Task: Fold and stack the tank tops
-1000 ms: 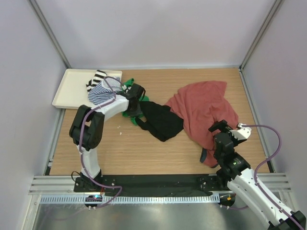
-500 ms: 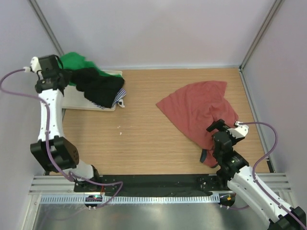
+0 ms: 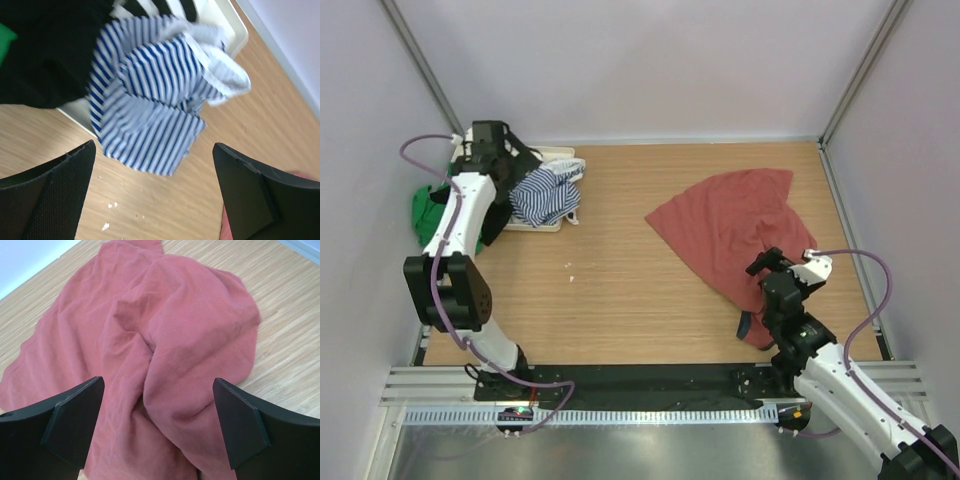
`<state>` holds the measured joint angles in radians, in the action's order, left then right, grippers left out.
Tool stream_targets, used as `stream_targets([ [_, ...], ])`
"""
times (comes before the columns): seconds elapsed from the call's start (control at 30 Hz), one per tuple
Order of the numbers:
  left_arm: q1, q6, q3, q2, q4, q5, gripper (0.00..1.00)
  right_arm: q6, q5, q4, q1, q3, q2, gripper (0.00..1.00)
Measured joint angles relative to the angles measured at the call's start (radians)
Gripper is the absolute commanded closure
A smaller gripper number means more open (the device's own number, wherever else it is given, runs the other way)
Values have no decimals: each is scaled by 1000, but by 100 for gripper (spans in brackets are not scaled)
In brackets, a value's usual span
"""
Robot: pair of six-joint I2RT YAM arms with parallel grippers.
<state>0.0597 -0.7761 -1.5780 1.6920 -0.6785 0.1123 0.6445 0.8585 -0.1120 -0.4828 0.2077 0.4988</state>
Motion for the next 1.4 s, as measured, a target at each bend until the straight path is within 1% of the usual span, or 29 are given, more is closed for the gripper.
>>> stream_targets([
  [0.07,-75,26,2,-19,-6,19,0,-16,-29,18,0,0,14,10],
  [0.23,-327,86,6,-113,-16,42,0,-69,-136,90,0,6,100,25],
  [0.27,-375,98,8,-130,-16,45,0,-79,-159,100,0,14,125,27],
  [0.4,-529,126,66,-170,-8,68,0,-107,-241,129,0,61,251,28],
  [0.53,-621,131,228,-186,47,67,1,-121,-279,132,0,126,386,27],
  [0.63,-636,130,324,-161,82,51,0,-121,-289,118,0,157,424,26],
  [0.77,-636,130,330,-69,139,30,1,-108,-305,50,0,191,393,26],
  [0.87,-640,130,262,35,163,23,6,-72,-315,-14,0,200,322,27],
  [0.9,-642,130,222,84,172,22,12,-60,-316,-38,0,200,293,27],
  [1.0,-644,130,102,226,191,21,18,-26,-327,-97,0,200,225,29],
  [1.13,-645,128,-48,406,188,17,20,5,-343,-156,0,200,154,30],
  [1.23,-645,124,-90,473,187,17,22,14,-350,-188,0,200,133,31],
  [1.33,-645,118,-109,494,181,19,32,18,-354,-217,0,200,129,32],
  [1.37,-645,117,-114,495,180,19,37,20,-357,-221,0,200,129,32],
  [1.4,-647,113,-122,497,176,18,39,22,-360,-225,0,200,128,32],
])
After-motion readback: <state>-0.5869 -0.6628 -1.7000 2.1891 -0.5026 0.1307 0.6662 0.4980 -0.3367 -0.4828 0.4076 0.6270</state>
